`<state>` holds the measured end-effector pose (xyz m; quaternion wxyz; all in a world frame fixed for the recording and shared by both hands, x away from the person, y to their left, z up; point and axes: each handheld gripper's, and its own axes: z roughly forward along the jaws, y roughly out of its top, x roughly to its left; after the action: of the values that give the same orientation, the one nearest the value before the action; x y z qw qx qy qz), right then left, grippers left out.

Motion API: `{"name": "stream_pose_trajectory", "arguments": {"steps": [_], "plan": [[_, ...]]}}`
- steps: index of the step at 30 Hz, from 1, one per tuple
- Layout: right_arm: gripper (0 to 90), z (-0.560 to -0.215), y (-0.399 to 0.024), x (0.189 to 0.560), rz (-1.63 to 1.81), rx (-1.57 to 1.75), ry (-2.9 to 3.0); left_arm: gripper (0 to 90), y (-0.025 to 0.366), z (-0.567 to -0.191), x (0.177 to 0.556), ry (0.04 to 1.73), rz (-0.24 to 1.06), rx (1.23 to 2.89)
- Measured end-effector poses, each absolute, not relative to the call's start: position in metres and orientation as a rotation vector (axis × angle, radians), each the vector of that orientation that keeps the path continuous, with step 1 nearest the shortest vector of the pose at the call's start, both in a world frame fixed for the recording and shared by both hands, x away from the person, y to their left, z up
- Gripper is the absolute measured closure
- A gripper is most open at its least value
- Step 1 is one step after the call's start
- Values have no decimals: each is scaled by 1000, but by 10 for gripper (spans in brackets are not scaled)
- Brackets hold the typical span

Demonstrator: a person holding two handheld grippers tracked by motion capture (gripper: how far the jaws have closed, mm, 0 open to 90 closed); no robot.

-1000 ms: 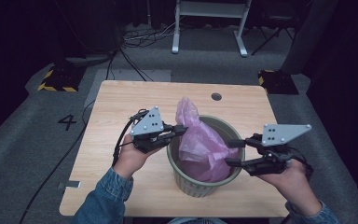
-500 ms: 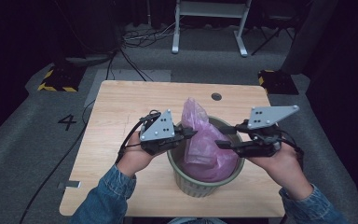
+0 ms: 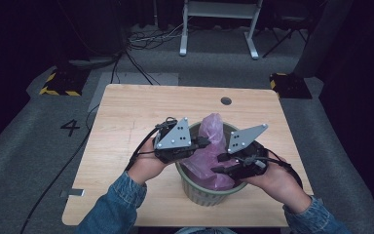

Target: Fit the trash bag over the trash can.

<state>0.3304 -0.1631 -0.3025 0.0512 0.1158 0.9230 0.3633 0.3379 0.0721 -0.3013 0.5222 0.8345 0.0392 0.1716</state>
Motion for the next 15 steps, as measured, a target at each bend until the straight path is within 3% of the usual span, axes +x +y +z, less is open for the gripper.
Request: {"name": "stream_pose_trajectory", "arguments": {"steps": [3,8,12,15], "plan": [[469,-297,-178,328,1224,380,2747,893,73,-304,337,90,404,2001],[416,-290,-201,335,1337,483,2652,893,72,-306,336,75,388,1989],[425,-287,-203,339,1399,498,2630,891,67,-306,336,68,380,1982],[533,-288,-193,339,1401,442,2673,891,65,-305,335,61,380,1975]]}}
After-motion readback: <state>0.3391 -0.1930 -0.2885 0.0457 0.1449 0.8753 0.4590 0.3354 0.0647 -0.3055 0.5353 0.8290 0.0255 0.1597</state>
